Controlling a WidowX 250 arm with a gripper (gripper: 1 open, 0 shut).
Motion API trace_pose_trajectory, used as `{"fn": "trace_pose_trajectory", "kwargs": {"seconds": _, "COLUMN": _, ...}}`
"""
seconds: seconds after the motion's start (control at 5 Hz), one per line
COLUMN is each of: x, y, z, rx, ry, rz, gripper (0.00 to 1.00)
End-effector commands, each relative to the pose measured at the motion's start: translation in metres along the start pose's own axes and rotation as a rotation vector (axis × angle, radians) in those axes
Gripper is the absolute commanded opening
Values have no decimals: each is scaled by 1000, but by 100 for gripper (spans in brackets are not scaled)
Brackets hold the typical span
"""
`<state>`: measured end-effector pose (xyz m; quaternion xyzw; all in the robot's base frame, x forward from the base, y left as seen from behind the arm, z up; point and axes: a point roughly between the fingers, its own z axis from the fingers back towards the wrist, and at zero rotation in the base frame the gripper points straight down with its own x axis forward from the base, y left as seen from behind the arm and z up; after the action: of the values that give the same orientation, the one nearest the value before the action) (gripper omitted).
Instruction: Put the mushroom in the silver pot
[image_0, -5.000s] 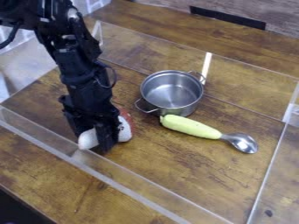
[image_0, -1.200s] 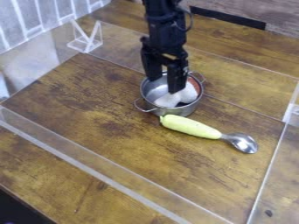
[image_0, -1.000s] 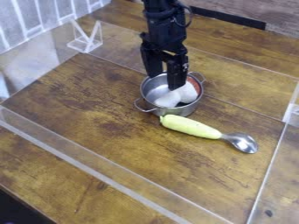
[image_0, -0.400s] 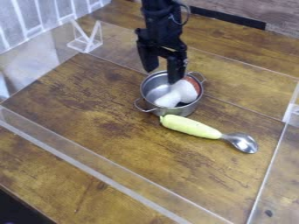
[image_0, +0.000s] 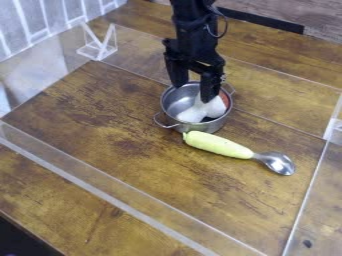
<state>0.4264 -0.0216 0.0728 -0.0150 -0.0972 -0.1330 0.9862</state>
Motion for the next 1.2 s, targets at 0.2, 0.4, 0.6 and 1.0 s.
{"fn": "trace_pose_trajectory", "kwargs": {"seconds": 0.2, "x": 19, "y": 3, "z": 37, "rx": 66, "ry": -66, "rz": 73, "gripper": 100}}
{"fn": "trace_pose_trajectory", "kwargs": {"seconds": 0.4, "x": 14, "y": 18, "z": 50, "rx": 71, "ry": -77, "rz": 5, "gripper": 100}}
{"fn": "trace_pose_trajectory", "kwargs": {"seconds": 0.6, "x": 9, "y": 31, "z": 53, "rx": 63, "ry": -76, "rz": -67, "gripper": 100}}
{"fn": "trace_pose_trajectory", "kwargs": {"seconds": 1.0, "x": 16, "y": 26, "z": 87, "rx": 114, "ry": -84, "rz": 27, "gripper": 100}}
